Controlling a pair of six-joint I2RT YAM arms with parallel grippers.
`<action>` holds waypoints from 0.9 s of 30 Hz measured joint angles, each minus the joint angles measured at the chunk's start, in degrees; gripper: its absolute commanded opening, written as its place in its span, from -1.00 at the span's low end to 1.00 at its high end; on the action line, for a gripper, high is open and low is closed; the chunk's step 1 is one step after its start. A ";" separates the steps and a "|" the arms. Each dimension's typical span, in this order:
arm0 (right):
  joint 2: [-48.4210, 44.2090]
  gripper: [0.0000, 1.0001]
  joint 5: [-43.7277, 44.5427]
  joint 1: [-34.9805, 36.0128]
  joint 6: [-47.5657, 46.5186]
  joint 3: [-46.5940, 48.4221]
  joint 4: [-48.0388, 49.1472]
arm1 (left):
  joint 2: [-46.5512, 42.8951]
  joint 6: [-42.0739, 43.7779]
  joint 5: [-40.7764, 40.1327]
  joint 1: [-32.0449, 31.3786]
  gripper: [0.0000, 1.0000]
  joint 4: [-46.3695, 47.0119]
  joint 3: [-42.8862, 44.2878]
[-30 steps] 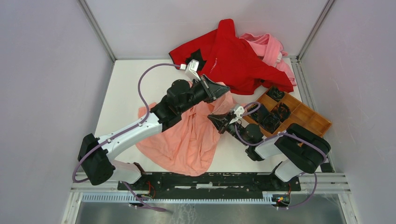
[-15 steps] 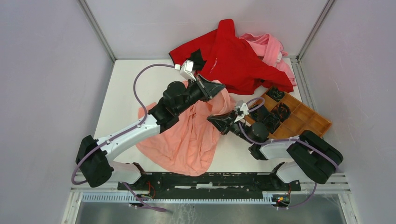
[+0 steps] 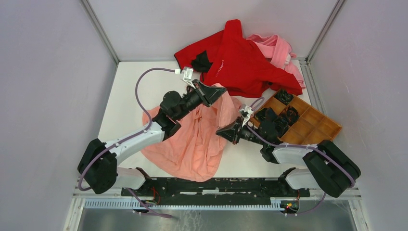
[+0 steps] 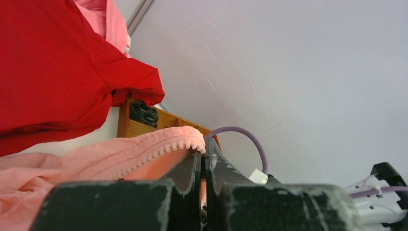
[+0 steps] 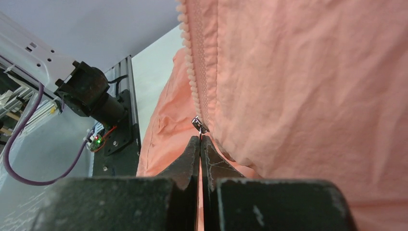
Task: Zip up the jacket
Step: Adjust the zipper on the jacket.
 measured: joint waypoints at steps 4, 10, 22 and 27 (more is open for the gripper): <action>0.02 -1.00 -2.38 -1.49 0.33 0.00 -3.37 | 0.22 0.42 3.52 1.84 -0.96 5.51 -3.63; 0.66 -1.00 -5.68 -2.80 0.61 0.00 -6.91 | 2.58 0.68 9.73 2.49 -0.96 15.23 -7.19; 4.00 -1.00 -12.94 -4.85 -0.09 0.00 -13.29 | 6.88 8.48 13.53 3.50 -0.96 26.73 -13.07; 4.90 -1.00 -14.10 -6.95 -0.79 -0.20 -15.87 | 10.82 9.31 12.04 5.03 -0.96 32.20 -15.13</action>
